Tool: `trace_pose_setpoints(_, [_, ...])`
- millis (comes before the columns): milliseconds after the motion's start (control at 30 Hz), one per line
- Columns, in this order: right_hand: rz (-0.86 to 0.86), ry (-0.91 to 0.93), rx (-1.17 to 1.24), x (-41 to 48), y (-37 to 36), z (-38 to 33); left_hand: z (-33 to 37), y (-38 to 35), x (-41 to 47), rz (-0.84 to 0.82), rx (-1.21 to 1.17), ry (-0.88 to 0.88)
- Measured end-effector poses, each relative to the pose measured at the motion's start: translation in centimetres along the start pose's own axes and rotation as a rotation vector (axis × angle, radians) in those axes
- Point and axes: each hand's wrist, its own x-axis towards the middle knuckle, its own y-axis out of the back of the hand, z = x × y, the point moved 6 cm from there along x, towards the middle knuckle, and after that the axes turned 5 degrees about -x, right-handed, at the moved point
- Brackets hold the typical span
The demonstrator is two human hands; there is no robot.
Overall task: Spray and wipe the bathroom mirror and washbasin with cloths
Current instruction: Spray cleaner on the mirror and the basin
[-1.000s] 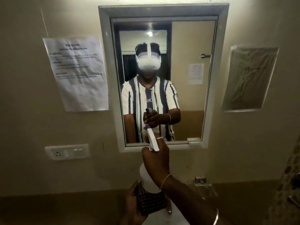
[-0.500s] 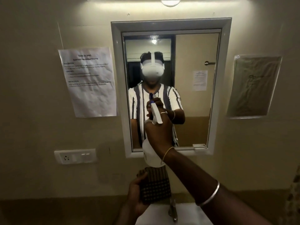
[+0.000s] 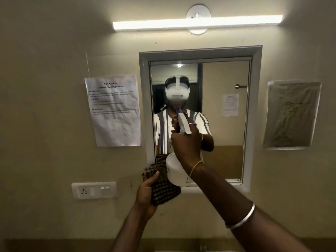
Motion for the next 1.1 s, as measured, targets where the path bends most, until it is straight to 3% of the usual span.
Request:
trace_pose_setpoints(367, [-0.025,-0.064,-0.148,1.4,-1.6,-1.6,5.4,0.2,0.9,0.084,-0.174,-0.255])
trace_pose_setpoints(600, [0.015,0.028,-0.122,2.4,-1.8,-3.8,6.4,0.1,1.0,0.091,-0.229,-0.256])
trace_pose_setpoints(800, [0.062,-0.029,-0.086,2.8,-1.9,-3.9,6.1,0.1,1.2,0.077,-0.254,-0.234])
trace_pose_setpoints(900, [-0.042,-0.04,-0.11,3.5,-1.7,-3.3,6.0,-0.2,1.1,0.065,-0.255,-0.231])
trace_pose_setpoints(1100, [0.133,-0.016,-0.122,2.9,1.8,-2.8,5.4,-0.6,1.3,0.035,-0.289,-0.201])
